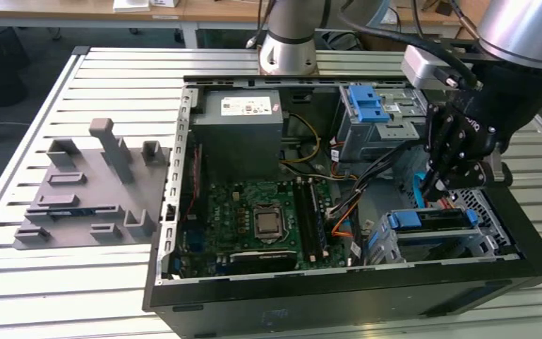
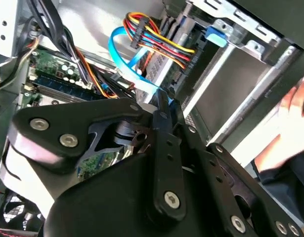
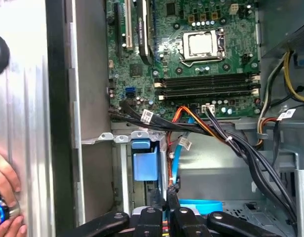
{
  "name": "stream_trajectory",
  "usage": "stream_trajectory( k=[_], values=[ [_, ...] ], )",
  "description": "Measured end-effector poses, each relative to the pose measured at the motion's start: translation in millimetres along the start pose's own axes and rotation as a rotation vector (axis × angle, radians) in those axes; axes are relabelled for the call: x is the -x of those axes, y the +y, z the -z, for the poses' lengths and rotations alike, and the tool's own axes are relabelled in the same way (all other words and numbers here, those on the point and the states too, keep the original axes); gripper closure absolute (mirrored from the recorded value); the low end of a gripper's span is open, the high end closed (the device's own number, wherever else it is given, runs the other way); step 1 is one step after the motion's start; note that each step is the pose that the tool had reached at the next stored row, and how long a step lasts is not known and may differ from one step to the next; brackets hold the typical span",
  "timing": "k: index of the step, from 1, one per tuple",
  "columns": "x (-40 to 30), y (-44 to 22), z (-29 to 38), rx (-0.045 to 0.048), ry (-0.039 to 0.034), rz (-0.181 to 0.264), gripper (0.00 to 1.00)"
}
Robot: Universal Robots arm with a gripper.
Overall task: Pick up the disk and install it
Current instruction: 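Insert the second disk wire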
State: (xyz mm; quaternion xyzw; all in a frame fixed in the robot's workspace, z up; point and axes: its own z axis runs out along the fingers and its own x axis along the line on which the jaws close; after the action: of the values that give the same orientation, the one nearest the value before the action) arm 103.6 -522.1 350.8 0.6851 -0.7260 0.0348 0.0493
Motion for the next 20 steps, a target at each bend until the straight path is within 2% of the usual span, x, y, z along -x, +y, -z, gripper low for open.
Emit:
stream_trajectory(
  k=[1, 2, 3, 5, 10, 13, 14, 17, 19, 20],
  values=[
    [0.1, 0.0, -0.7, 0.0006, -0.0105, 0.000, 0.84],
    [0.2, 0.0, -1.4, 0.0008, -0.0171, 0.000, 0.84],
    [0.4, 0.1, -2.3, -0.0004, -0.0191, 0.001, 0.84],
    [0.3, 1.5, -3.4, -0.0084, -0.0194, 0.000, 0.84],
    [0.1, 6.0, -4.7, -0.0520, -0.0220, 0.000, 0.84],
    [-1.4, 7.0, -5.8, -0.0569, -0.0234, 0.000, 0.84],
    [-2.7, 7.0, -6.1, -0.0565, -0.0297, 0.000, 0.84],
    [-5.9, 6.8, -7.2, -0.0542, -0.0718, -0.001, 0.84],
    [-8.4, 6.6, -8.4, -0.0532, -0.0901, -0.001, 0.84],
    [-10.1, 6.5, -9.1, -0.0539, -0.0950, -0.001, 0.84]
  ],
)
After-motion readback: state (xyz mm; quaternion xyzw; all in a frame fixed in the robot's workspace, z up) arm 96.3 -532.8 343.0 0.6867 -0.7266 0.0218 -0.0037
